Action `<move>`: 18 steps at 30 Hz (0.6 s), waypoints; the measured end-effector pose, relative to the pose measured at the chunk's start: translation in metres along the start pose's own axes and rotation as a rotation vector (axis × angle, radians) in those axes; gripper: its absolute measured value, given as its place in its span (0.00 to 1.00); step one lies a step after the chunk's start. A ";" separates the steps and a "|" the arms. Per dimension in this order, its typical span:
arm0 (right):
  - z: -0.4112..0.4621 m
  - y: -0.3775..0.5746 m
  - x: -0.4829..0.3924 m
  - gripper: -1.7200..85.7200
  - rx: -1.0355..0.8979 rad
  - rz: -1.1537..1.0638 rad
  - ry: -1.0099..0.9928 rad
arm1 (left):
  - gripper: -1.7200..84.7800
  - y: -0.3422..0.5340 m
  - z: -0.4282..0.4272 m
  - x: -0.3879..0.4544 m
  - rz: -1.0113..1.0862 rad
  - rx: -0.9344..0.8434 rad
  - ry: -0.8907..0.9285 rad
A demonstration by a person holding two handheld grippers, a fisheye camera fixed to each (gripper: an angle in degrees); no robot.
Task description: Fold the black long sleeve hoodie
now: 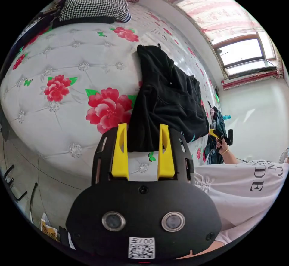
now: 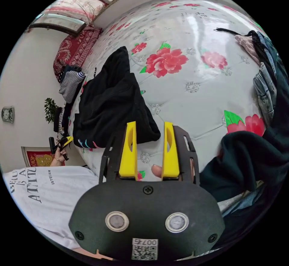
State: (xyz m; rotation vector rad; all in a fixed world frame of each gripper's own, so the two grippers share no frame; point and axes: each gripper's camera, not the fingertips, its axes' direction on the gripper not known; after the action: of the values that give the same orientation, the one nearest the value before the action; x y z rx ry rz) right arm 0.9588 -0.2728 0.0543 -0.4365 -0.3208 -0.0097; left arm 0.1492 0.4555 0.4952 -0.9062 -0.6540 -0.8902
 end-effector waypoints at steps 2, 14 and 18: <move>0.008 0.007 0.015 0.12 -0.036 0.046 -0.068 | 0.20 0.010 0.022 0.000 -0.018 -0.091 0.003; 0.006 -0.003 0.020 0.06 -0.091 0.080 -0.230 | 0.09 -0.015 0.031 0.017 0.065 -0.322 -0.150; -0.049 0.039 0.045 0.04 0.022 0.048 -0.405 | 0.08 0.017 -0.012 -0.001 0.026 -0.168 0.054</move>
State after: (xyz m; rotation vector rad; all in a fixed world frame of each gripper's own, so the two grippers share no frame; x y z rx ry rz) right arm 1.0189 -0.2554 0.0103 -0.4226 -0.7082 0.1302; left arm 0.1647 0.4510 0.4822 -1.0345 -0.5253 -0.9529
